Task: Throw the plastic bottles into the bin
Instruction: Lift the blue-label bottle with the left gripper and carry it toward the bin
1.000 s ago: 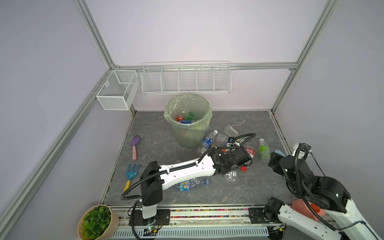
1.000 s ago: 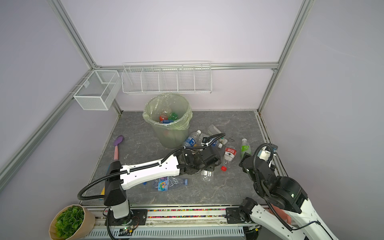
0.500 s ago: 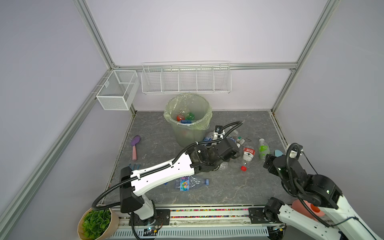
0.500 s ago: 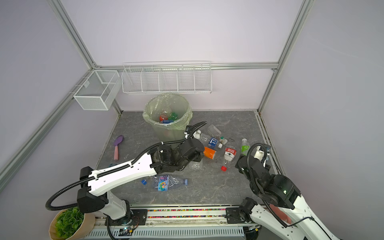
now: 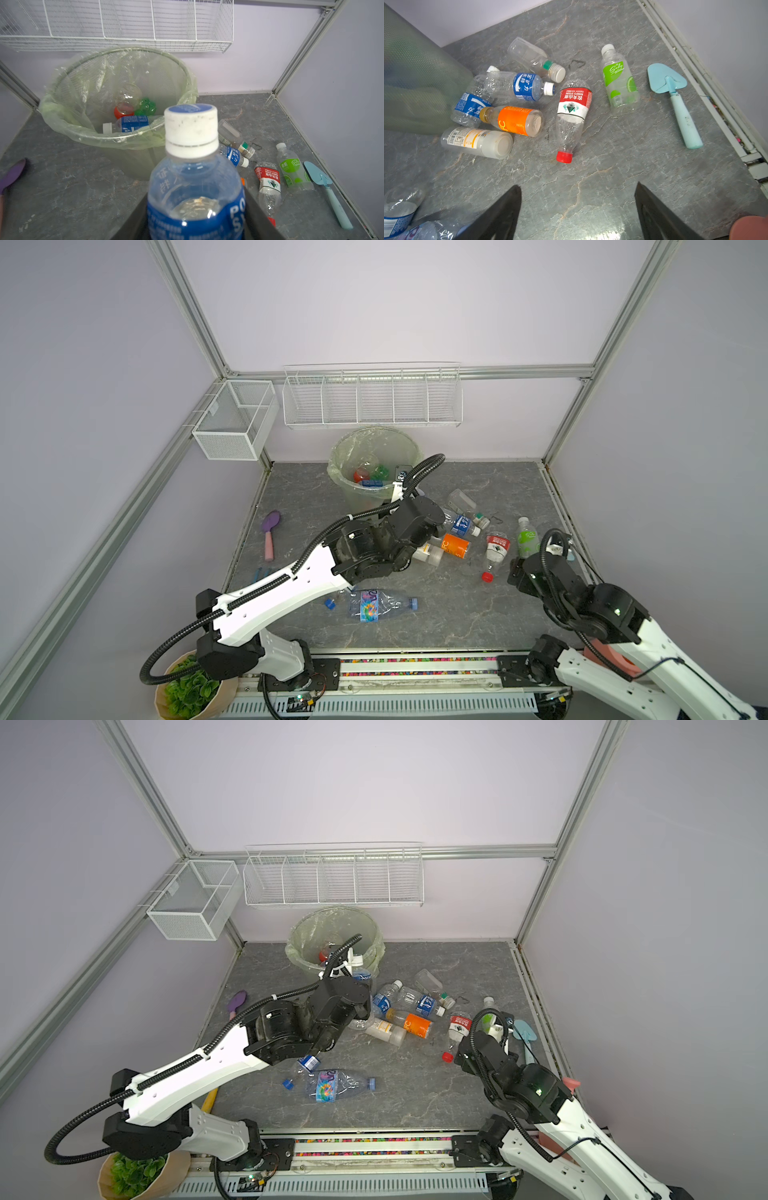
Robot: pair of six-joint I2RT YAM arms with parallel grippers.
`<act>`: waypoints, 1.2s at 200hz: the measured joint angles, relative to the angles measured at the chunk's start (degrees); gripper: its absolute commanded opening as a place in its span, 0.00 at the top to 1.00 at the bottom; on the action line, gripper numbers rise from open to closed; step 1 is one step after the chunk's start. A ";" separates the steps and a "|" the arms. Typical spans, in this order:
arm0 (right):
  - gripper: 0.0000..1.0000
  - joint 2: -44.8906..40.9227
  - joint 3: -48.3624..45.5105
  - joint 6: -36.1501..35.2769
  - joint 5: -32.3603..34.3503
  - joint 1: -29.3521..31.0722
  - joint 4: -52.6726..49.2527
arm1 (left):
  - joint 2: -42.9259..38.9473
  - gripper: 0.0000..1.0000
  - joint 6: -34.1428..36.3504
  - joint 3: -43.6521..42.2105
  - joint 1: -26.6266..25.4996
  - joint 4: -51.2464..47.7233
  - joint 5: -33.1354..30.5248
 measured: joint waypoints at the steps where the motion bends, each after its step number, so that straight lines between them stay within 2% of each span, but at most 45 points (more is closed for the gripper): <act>1: 0.12 0.15 -0.22 -0.09 -0.15 0.00 0.13 | -0.07 1.00 0.20 0.04 0.00 0.02 -0.09; 59: 0.12 6.12 -3.52 -2.43 -8.98 0.00 5.27 | -3.54 1.00 5.70 1.42 0.98 1.90 -3.93; 103: 0.12 7.61 -4.68 -3.41 -13.29 0.00 8.63 | -5.20 1.00 8.70 2.12 3.28 3.34 -4.48; 146: 0.12 8.50 -5.07 -3.87 -15.89 0.00 10.05 | -5.29 1.00 12.13 5.16 6.71 4.98 -4.26; 215: 0.12 8.41 -5.11 -4.24 -17.25 0.00 10.58 | -4.02 1.00 20.13 13.49 7.89 9.03 -5.14; 240: 0.12 8.09 -5.11 -4.33 -17.57 0.00 10.58 | -2.36 1.00 22.25 16.57 10.25 10.25 -4.57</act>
